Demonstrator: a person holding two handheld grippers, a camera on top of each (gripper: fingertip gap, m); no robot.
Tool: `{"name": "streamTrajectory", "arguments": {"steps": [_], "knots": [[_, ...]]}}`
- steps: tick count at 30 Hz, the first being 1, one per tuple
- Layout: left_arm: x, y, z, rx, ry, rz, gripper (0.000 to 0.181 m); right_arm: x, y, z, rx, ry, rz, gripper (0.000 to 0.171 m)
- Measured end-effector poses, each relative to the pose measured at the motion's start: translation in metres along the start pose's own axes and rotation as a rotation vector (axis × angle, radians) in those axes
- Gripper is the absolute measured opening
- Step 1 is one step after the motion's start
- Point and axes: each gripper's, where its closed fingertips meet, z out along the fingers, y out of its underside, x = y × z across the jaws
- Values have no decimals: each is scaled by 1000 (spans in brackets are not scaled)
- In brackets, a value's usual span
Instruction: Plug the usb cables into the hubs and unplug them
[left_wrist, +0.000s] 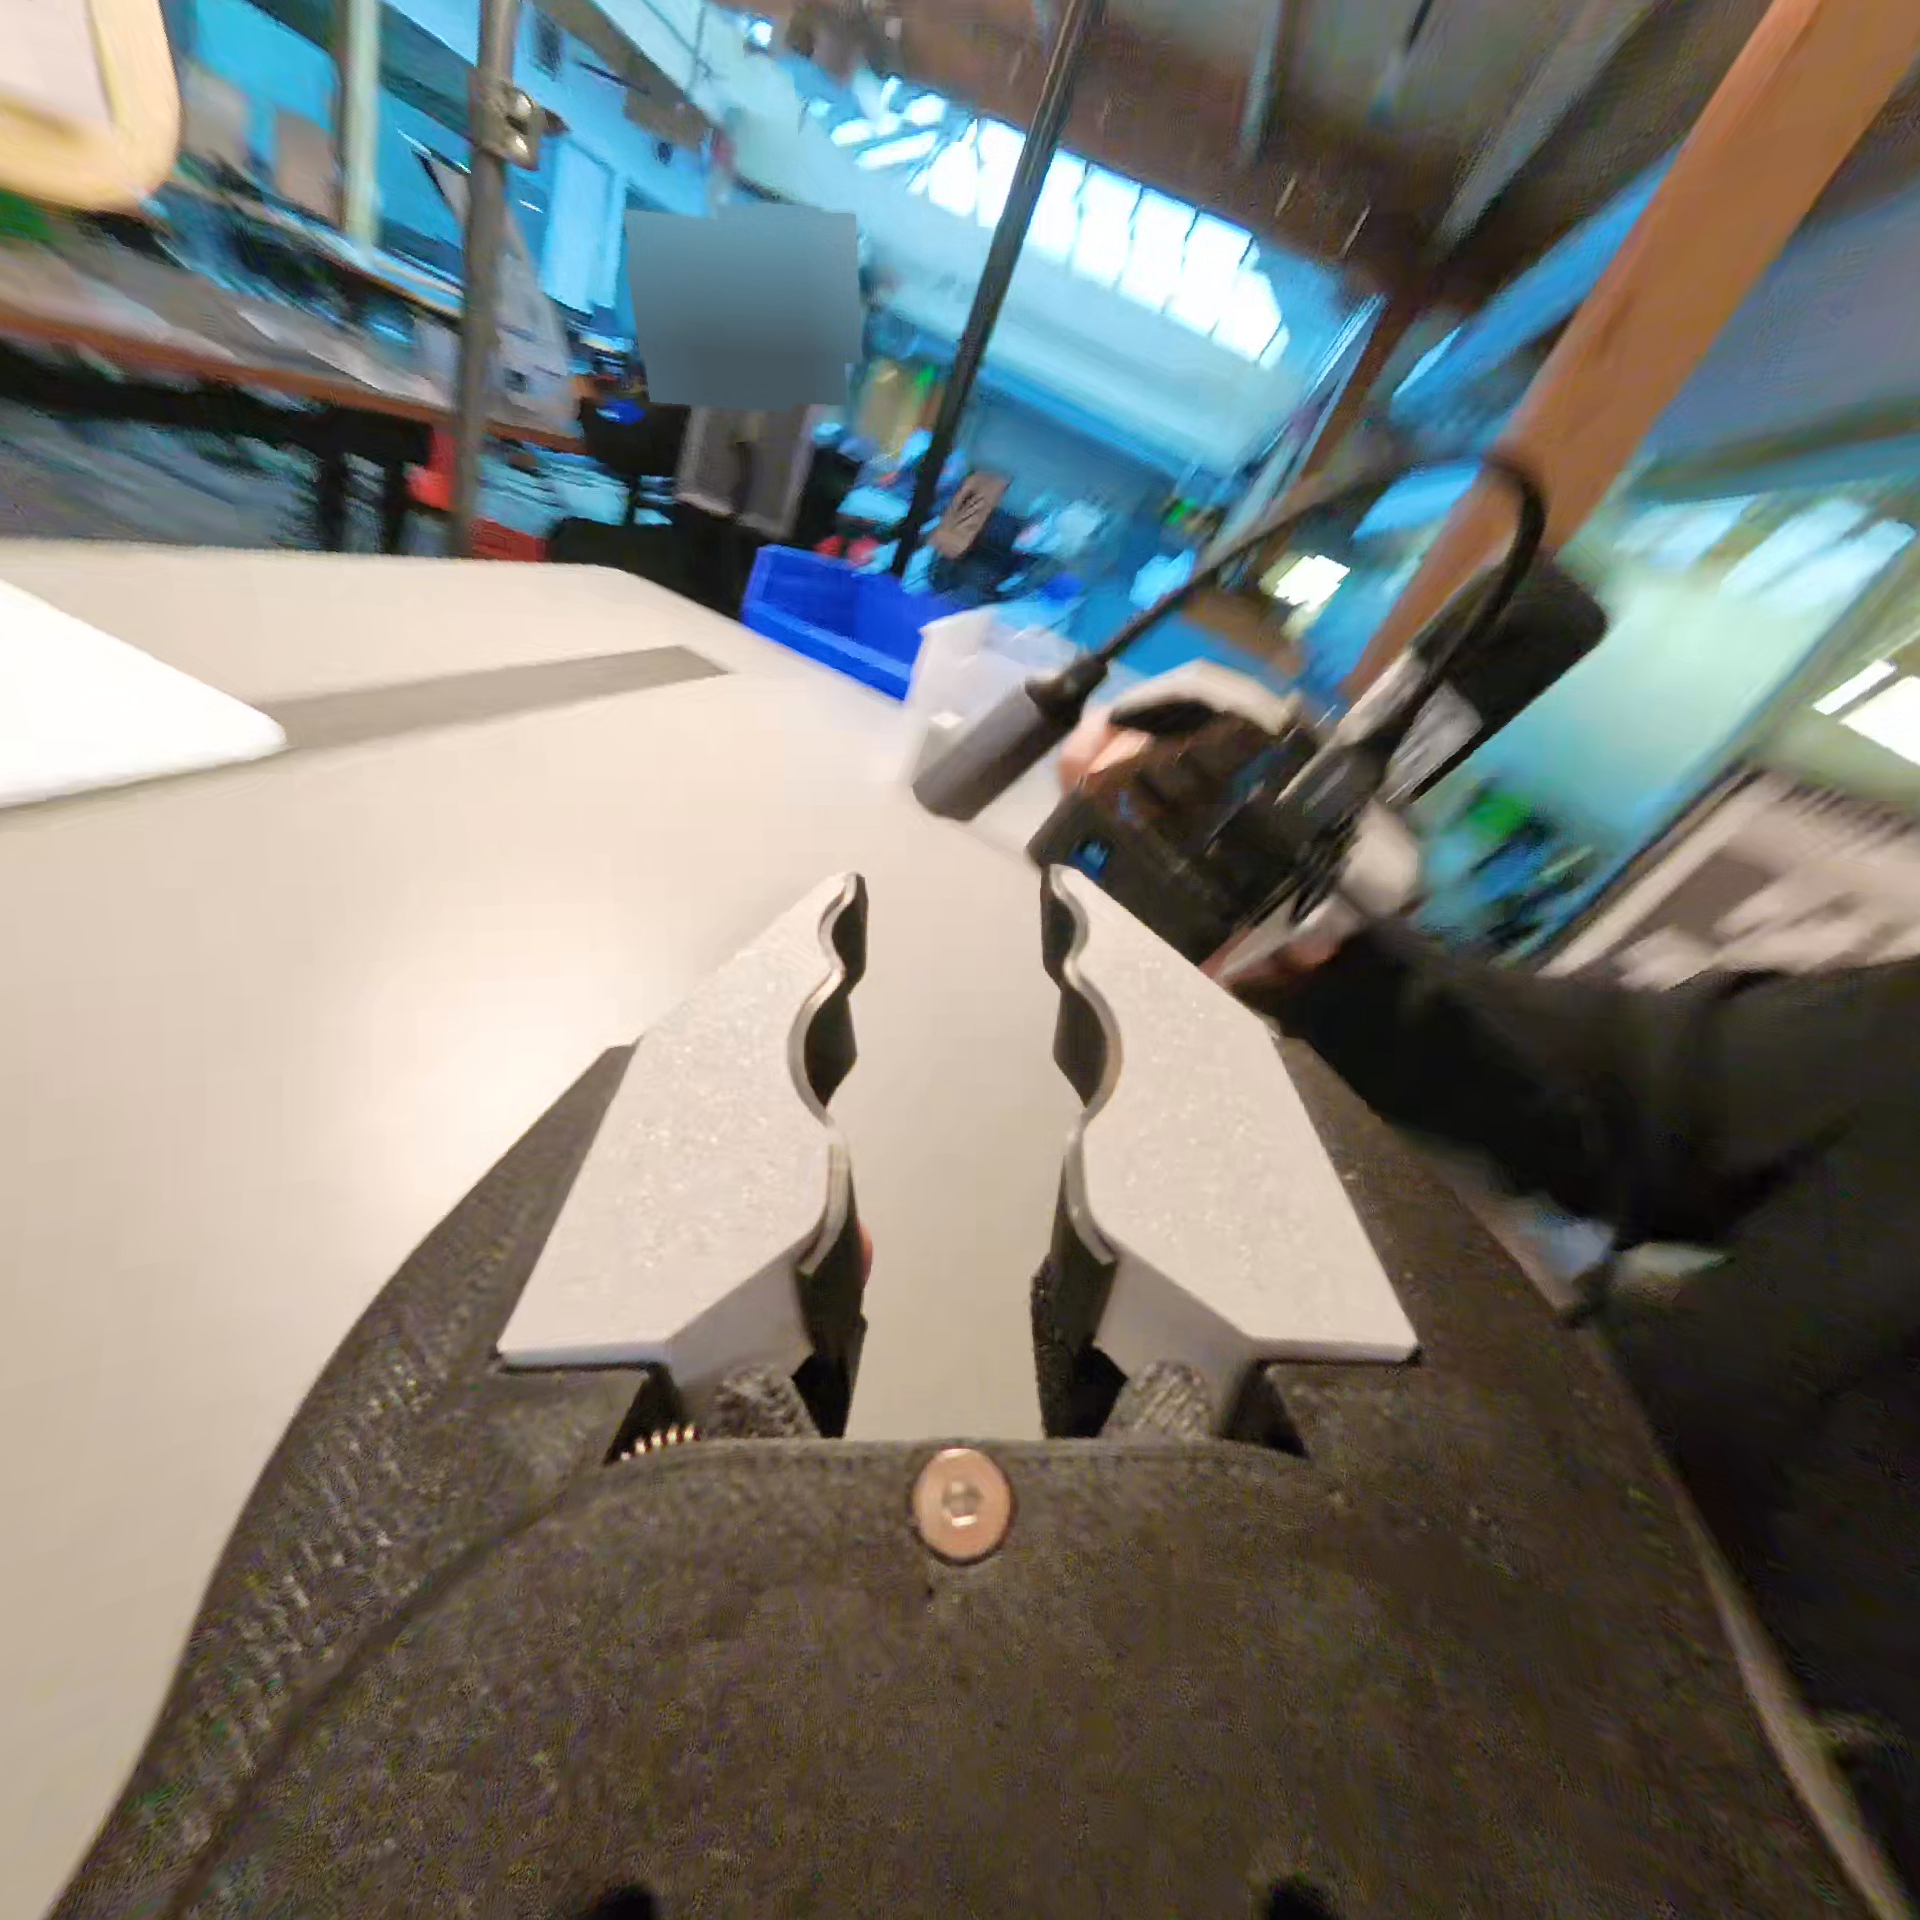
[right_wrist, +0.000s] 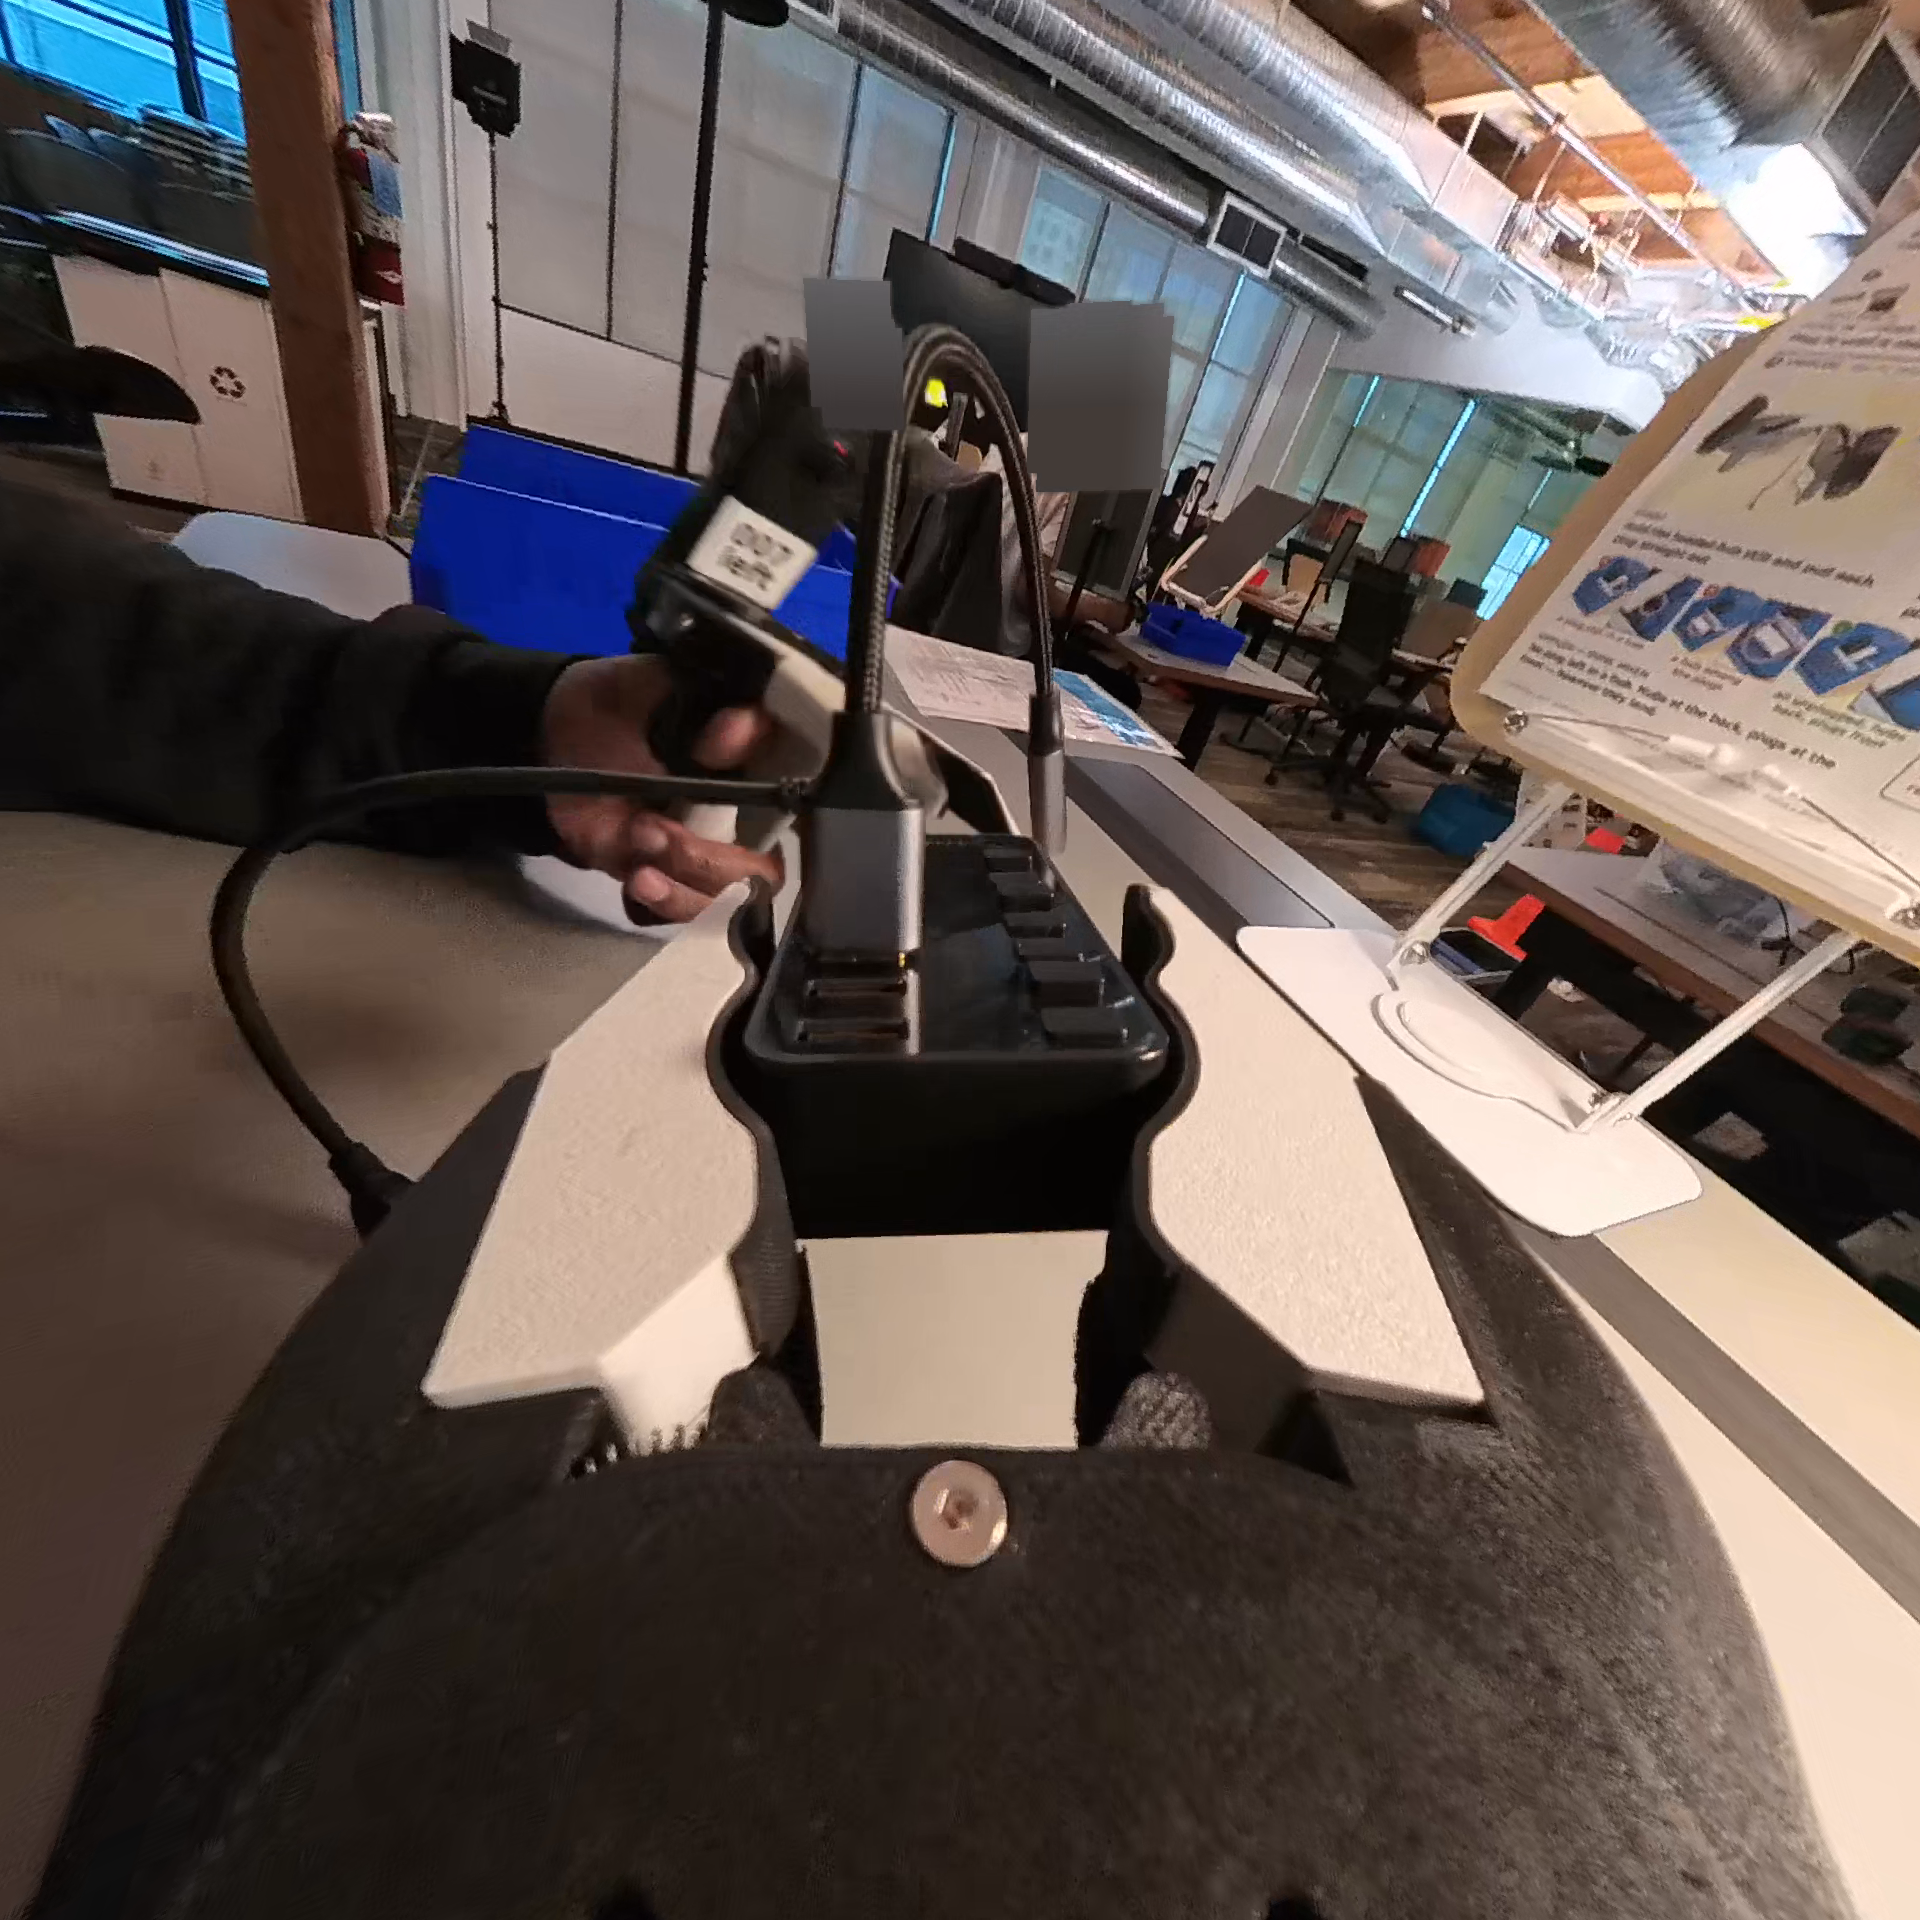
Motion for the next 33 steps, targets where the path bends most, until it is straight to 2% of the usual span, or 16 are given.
{"name": "streamTrajectory", "arguments": {"steps": [3, 5, 9, 16, 19, 20, 22, 28, 33], "knots": [[16, -3, 2, 36, 203, -342, 37, -5, -4, 1, 28, -14, -20, 68], [28, 5, 8, -5, 295, -459, 40, -9, -5, 2, 35, -22, -33, 68], [46, 18, 20, -66, 383, -577, 52, -17, -5, 5, 41, -52, -47, 68], [66, 33, 32, -124, 463, -672, 52, -42, 0, 15, 39, -144, -69, 69], [79, 42, 34, -179, 505, -658, 48, -53, 6, 19, 26, -187, -84, 69], [81, 39, 32, -158, 530, -658, 36, -55, 7, 20, 28, -191, -87, 69], [78, 38, 33, -147, 502, -621, 33, -52, 12, 20, 4, -180, -102, 69], [52, 37, 34, -134, 263, -312, 29, -22, 42, 27, -158, 4, -182, 83], [28, -1, 19, 58, 38, -18, 28, 15, 49, 19, -207, 190, -175, 70]]}}
